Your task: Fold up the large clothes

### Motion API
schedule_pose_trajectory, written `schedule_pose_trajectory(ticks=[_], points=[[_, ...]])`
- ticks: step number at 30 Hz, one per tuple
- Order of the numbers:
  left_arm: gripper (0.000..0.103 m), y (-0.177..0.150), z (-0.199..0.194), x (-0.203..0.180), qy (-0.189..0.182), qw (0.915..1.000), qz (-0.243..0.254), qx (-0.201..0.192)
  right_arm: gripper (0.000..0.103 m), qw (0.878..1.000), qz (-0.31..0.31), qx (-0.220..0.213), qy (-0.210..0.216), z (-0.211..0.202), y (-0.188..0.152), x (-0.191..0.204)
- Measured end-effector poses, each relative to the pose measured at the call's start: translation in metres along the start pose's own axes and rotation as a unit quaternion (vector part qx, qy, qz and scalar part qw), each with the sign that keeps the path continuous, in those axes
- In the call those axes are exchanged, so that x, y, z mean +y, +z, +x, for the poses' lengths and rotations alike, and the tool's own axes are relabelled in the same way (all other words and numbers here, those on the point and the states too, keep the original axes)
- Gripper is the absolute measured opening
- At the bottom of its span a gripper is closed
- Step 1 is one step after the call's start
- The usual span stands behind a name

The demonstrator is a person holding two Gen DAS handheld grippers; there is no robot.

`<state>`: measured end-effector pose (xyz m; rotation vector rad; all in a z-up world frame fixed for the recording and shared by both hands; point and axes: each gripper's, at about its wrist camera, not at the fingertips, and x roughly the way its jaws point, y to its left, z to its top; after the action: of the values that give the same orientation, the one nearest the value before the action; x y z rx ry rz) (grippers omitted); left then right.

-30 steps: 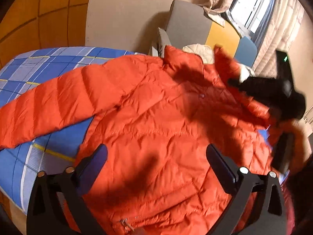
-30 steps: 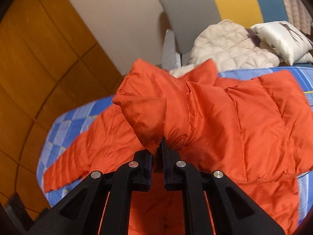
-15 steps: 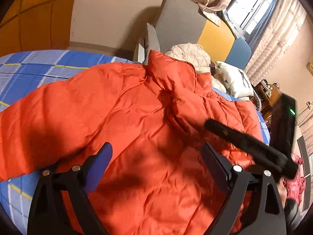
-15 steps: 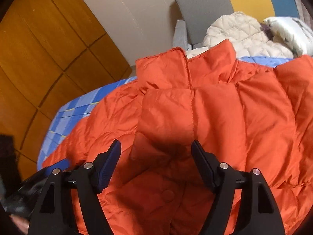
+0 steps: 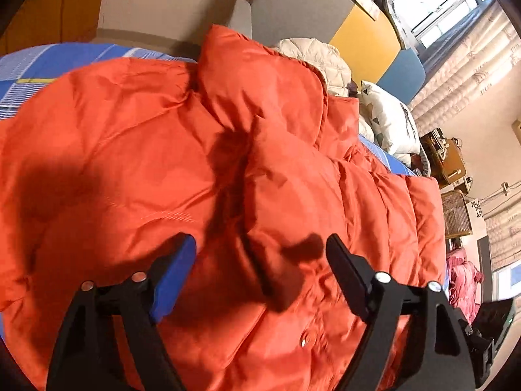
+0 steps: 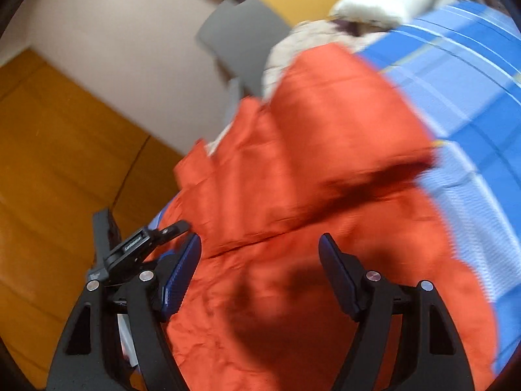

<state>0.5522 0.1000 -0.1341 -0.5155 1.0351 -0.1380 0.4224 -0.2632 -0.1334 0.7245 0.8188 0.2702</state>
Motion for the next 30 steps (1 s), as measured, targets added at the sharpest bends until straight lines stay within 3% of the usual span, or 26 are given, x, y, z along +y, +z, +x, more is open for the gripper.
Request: schedule_pose_trajectory(ticks=[3,5,7,15,24,27,30], points=[[0.048,0.003,0.007,-0.004,-0.006,0.9999,-0.009,-0.001,0.079,0.999,0.046,-0.011,0.010,-0.002,0.009,-0.021],[0.017,0.006,0.009,-0.006,-0.013,0.9998,-0.014,-0.003,0.079,0.998,0.065,-0.018,0.013,0.000,0.014,-0.029],[0.009,0.008,0.003,-0.008,-0.019,0.9997,-0.013,-0.012,0.079,0.996,0.080,-0.021,0.019,0.005,0.017,-0.033],[0.005,0.012,-0.056,0.004,-0.020,0.9980,-0.003,-0.060,0.079,0.992,0.113,-0.038,0.045,0.019,0.024,-0.033],[0.005,-0.010,-0.068,0.061,0.057,0.9955,-0.056,-0.051,0.079,0.994,0.100,-0.020,0.047,0.022,0.019,-0.026],[0.005,-0.014,-0.063,0.063,0.077,0.9950,-0.044,-0.046,0.079,0.996,0.084,-0.006,0.025,0.018,0.016,-0.022],[0.005,-0.012,-0.063,0.055,0.089,0.9943,-0.028,-0.052,0.079,0.999,0.029,0.014,0.002,0.007,0.012,-0.003]])
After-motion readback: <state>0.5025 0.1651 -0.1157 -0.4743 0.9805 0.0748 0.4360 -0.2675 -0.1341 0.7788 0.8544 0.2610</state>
